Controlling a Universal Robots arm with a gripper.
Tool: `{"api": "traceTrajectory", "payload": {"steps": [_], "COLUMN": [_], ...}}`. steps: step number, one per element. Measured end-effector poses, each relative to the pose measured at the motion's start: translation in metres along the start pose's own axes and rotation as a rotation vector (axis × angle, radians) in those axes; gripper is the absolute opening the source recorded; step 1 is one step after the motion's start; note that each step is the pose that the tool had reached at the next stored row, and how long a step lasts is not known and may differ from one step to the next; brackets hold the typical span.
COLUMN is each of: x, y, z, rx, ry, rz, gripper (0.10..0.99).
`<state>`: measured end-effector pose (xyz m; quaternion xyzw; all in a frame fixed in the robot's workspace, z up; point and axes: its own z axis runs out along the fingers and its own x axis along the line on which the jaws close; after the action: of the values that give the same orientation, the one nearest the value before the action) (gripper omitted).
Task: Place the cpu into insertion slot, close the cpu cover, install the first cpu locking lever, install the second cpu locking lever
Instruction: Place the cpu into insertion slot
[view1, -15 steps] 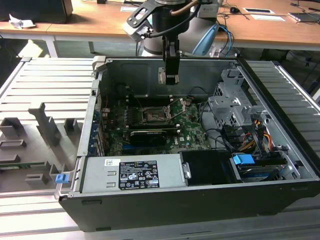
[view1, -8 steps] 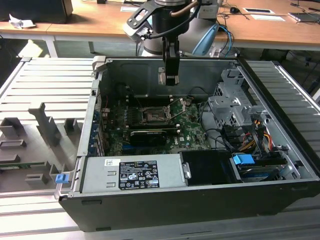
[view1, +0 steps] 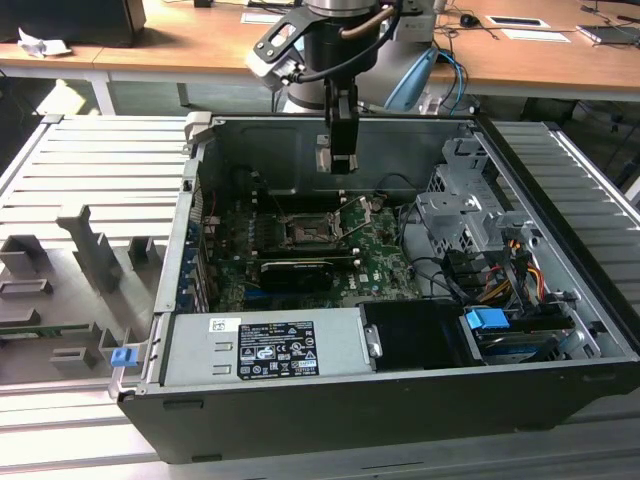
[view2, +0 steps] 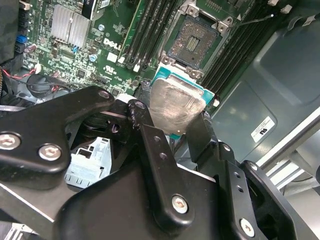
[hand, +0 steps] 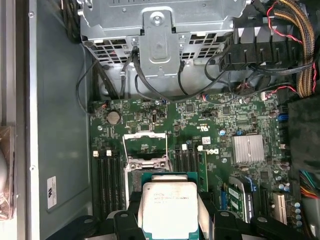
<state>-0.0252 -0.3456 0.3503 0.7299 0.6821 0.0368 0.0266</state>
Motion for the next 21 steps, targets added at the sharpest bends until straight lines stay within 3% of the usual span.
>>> {"api": "traceTrajectory", "payload": {"steps": [4, 21], "x": [-0.0001, -0.0002], "y": [-0.0006, -0.0012], "z": [0.0067, 0.0131], "rx": [0.000, 0.000], "ry": [-0.0001, -0.0001], "rz": [0.000, 0.000], "gripper": [0.529, 0.529]}}
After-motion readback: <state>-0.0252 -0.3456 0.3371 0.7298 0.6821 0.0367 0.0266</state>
